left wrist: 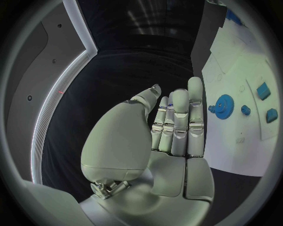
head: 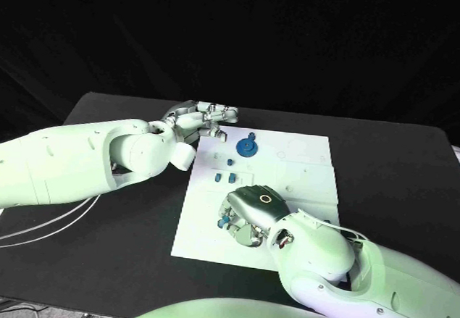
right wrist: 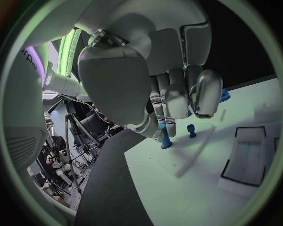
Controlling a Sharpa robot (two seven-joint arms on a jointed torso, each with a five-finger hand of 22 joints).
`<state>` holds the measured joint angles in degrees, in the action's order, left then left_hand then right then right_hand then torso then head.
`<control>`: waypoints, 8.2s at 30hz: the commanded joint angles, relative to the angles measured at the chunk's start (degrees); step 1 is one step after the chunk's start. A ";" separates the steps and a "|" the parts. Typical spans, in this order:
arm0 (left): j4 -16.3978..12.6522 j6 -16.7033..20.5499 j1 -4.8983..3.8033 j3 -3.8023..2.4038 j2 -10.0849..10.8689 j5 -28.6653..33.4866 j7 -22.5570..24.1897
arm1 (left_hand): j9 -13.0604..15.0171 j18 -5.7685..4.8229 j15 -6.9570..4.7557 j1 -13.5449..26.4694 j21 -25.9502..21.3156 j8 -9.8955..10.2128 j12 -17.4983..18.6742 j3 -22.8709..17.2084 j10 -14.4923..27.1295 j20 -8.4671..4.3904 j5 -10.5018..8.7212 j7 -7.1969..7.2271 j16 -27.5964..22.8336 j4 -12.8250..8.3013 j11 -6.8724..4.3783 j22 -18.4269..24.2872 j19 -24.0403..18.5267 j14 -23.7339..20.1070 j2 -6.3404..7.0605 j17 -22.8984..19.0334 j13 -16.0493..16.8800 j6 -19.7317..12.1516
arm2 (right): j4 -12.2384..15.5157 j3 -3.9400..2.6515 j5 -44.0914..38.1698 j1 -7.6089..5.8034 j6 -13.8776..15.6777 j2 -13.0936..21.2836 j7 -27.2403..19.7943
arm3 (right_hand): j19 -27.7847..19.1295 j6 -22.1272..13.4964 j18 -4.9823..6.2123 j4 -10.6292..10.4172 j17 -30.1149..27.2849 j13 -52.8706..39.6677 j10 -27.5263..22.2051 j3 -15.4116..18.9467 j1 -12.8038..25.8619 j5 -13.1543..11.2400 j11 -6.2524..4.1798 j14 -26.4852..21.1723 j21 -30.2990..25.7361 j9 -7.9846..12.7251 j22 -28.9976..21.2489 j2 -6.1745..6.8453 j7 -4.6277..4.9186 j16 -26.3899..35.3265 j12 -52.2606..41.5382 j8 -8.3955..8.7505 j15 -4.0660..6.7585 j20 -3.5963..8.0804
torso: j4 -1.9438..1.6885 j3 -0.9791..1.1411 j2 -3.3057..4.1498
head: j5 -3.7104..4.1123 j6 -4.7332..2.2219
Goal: Assemble the parts on the task board
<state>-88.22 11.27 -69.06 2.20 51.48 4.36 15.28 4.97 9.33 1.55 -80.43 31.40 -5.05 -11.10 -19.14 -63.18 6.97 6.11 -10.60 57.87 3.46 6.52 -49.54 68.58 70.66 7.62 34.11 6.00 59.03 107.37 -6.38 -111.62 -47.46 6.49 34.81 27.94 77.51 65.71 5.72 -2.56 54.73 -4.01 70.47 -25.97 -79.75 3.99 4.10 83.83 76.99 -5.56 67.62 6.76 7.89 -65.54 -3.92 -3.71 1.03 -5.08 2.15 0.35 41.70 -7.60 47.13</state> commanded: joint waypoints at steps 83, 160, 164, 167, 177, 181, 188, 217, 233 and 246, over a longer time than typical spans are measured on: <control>0.19 -1.43 0.26 0.07 0.40 -0.16 -0.15 | -0.11 1.11 -0.01 -0.17 -0.33 -0.44 -0.35 0.55 0.60 0.26 -0.08 -0.12 0.24 -0.03 -0.02 0.14 0.00 -0.63 -0.46 -0.21 0.10 -0.60 | 5.50 -3.89 24.61 4.05 12.85 22.16 11.83 | 5.43 -7.07 -2.93 -14.13 16.17 -49.80 3.42 35.21 9.81 13.16 -2.73 2.98 6.82 0.07 10.96 -4.47 -1.89 -12.79 -50.27 -10.27 1.66 1.44 | 2.12 0.11 -0.78 | 2.94 -1.48; 0.11 -2.51 0.36 0.07 0.30 -1.65 -0.64 | -0.16 1.13 -0.06 -1.37 -0.54 -0.77 -0.98 0.76 1.04 0.19 -0.02 -0.14 0.37 -0.86 -0.03 0.30 0.15 -0.85 -0.53 -0.70 0.16 -0.84 | 6.22 -4.03 28.97 4.06 15.76 16.98 12.19 | 4.89 -3.25 -2.72 -14.38 15.01 -51.22 4.56 38.81 16.19 2.51 -3.94 2.68 6.14 -4.22 10.22 -1.51 -3.33 -11.51 -44.40 -10.75 2.71 2.46 | 2.33 0.21 -0.77 | 1.79 -1.33; 0.13 -2.58 0.36 0.07 0.31 -1.65 -0.68 | -0.17 1.12 -0.05 -1.34 -0.55 -0.78 -1.00 0.79 1.05 0.19 -0.03 -0.16 0.35 -0.84 -0.01 0.30 0.15 -0.87 -0.53 -0.76 0.16 -0.85 | 6.32 -4.03 28.20 4.06 15.23 17.10 12.16 | 4.43 -3.79 -2.57 -14.50 14.38 -49.72 3.54 37.14 19.82 0.89 -3.70 2.52 5.68 -4.48 9.55 0.98 -3.09 -10.95 -42.07 -10.37 2.51 2.28 | 2.31 0.21 -0.76 | 1.84 -1.32; 0.14 -2.64 0.36 0.07 0.34 -1.65 -0.70 | -0.17 1.12 -0.05 -1.34 -0.55 -0.78 -1.00 0.79 1.05 0.19 -0.03 -0.16 0.35 -0.84 -0.01 0.30 0.15 -0.87 -0.53 -0.76 0.16 -0.85 | 6.62 -4.03 27.88 4.07 15.02 17.24 11.94 | 4.48 -3.67 -2.58 -14.30 14.47 -49.71 3.57 35.76 18.75 1.37 -3.72 2.57 5.69 -4.74 9.63 0.10 -3.11 -10.95 -41.87 -10.39 2.50 2.23 | 2.31 0.26 -0.73 | 1.83 -1.28; 0.10 -2.79 0.38 0.07 0.38 -1.65 -0.76 | -0.17 1.12 -0.05 -1.34 -0.55 -0.78 -1.00 0.79 1.05 0.19 -0.03 -0.16 0.35 -0.84 -0.01 0.30 0.15 -0.87 -0.53 -0.76 0.16 -0.85 | 7.01 -4.03 24.51 4.12 14.26 17.18 11.83 | 5.26 -2.36 -2.85 -9.37 15.64 -52.11 5.27 31.75 4.35 3.91 -4.32 2.89 6.32 -5.94 10.81 -4.52 -3.66 -11.59 -44.16 -10.95 2.98 2.57 | 2.28 0.15 -0.77 | 2.00 -1.02; 0.07 -2.87 0.38 0.07 0.36 -1.65 -0.80 | -0.17 1.12 -0.05 -1.34 -0.55 -0.78 -1.00 0.79 1.05 0.19 -0.03 -0.16 0.35 -0.84 -0.01 0.30 0.15 -0.87 -0.53 -0.76 0.16 -0.85 | 6.40 -4.03 23.33 4.13 13.92 16.70 12.08 | 5.69 -1.69 -3.02 -8.33 16.65 -53.36 6.24 30.96 2.20 2.62 -4.63 3.09 6.73 -6.29 11.49 -6.09 -3.99 -12.26 -45.57 -11.28 3.21 2.79 | 2.17 0.12 -0.77 | 2.16 -1.00; 0.03 -2.88 0.38 0.07 0.47 -1.65 -0.85 | -0.17 1.12 -0.05 -1.34 -0.55 -0.78 -1.00 0.79 1.05 0.19 -0.03 -0.16 0.35 -0.84 -0.01 0.30 0.15 -0.87 -0.53 -0.76 0.16 -0.85 | 5.77 -3.99 23.54 4.13 13.91 16.11 12.13 | 5.78 -1.46 -3.05 -8.42 17.12 -53.86 6.66 31.08 2.31 2.78 -4.69 3.17 6.81 -6.44 11.63 -6.46 -4.05 -12.57 -46.10 -11.37 3.27 2.88 | 2.27 0.17 -0.74 | 1.94 -0.93; -0.03 -3.78 0.39 0.10 0.78 -1.65 -0.81 | -0.18 1.10 -0.01 -1.22 -0.59 -0.84 -1.12 0.94 1.14 0.21 -0.05 -0.20 0.27 -0.78 0.03 0.32 0.16 -0.99 -0.55 -1.03 0.17 -0.91 | 9.36 -4.40 22.37 1.85 16.26 31.11 9.86 | 4.46 -4.61 -2.60 -9.23 14.91 -46.62 2.84 32.59 0.28 10.97 -3.41 2.59 5.53 -5.36 9.78 -6.23 -2.42 -10.63 -35.15 -7.22 2.22 1.97 | 3.06 0.35 -0.94 | 3.32 -1.94; 0.17 -3.90 0.76 0.19 0.60 -1.65 -0.87 | -0.19 1.09 0.00 -1.16 -0.61 -0.86 -1.16 0.99 1.17 0.22 -0.06 -0.21 0.31 -0.75 0.04 0.33 0.15 -0.99 -0.56 -1.00 0.17 -0.92 | 6.44 -4.35 18.54 2.65 11.22 28.73 11.63 | 4.32 -2.46 -2.52 -11.41 14.39 -44.83 3.06 33.79 1.67 11.24 -3.77 2.52 5.30 -5.57 9.49 -5.86 -2.94 -10.09 -32.51 -7.02 2.52 2.20 | 3.02 0.34 -0.96 | 3.50 -1.96; 0.23 -3.93 0.86 0.19 0.43 -1.65 -0.94 | -0.19 1.09 0.00 -1.16 -0.61 -0.86 -1.16 0.99 1.17 0.22 -0.06 -0.21 0.31 -0.75 0.04 0.33 0.15 -0.99 -0.56 -1.00 0.17 -0.92 | 5.50 -4.32 17.53 3.09 8.78 26.79 11.71 | 4.54 -2.26 -2.60 -12.29 14.76 -45.23 3.54 34.20 2.22 11.32 -3.78 2.63 5.49 -5.62 9.82 -5.80 -2.97 -10.32 -32.91 -6.77 2.54 2.23 | 2.34 0.19 -0.90 | 3.70 -1.76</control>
<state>-87.94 8.43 -68.22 2.42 52.05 2.85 14.08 4.86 9.33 1.35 -81.41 31.17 -5.72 -11.99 -18.36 -62.34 6.97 6.11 -10.80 57.87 2.98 6.54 -49.26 68.58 70.06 7.10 33.15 6.10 58.42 112.95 -10.72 -92.21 -44.48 17.79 61.75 39.29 82.14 63.09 3.04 -14.56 69.42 -49.15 73.68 8.29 -78.17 14.98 0.27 84.13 82.51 -11.12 74.95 0.83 4.88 -75.88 -36.67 -10.72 3.58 -2.89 4.70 0.59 40.79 -3.96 45.31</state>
